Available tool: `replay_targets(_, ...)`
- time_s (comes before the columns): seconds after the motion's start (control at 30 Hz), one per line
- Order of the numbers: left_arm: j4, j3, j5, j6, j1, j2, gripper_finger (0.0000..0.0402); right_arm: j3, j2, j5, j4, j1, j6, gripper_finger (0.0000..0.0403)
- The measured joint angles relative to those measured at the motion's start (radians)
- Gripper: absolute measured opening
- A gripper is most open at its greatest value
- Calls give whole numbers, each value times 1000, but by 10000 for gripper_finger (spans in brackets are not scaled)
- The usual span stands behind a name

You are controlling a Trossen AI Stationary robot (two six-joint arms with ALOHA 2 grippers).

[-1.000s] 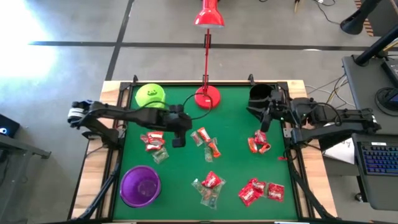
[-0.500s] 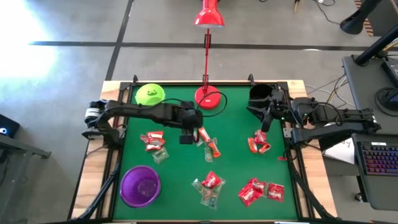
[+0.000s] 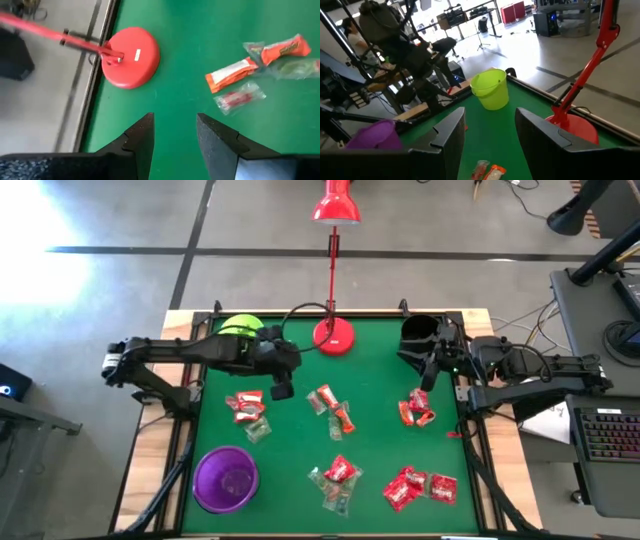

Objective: Sort candy
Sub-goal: Put the transparent candy into the green bucket

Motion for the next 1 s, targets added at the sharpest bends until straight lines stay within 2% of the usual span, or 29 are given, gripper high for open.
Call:
replay_targets(0.1, -14, 3, -19, -107, -3, -12, 130, 0, 0, 0, 0, 0, 1, 167)
replay_targets(0.27, -25, 14, -30, -164, -1, -19, 130, 0, 0, 0, 0, 0, 1, 167)
replay_targets(0.43, -60, 19, 27, -191, -1, -16, 135, 0, 0, 0, 0, 0, 1, 167)
replay_targets(0.57, -93, 18, 54, -218, -1, 3, 155, 0, 0, 0, 0, 0, 1, 167)
replay_targets(0.8, -101, 18, 60, -159, -1, 58, 201, 0, 0, 1, 0, 0, 1, 167)
replay_targets(1.0, -90, 18, 65, -11, -1, 93, 197, 0, 0, 1, 0, 0, -2, 167)
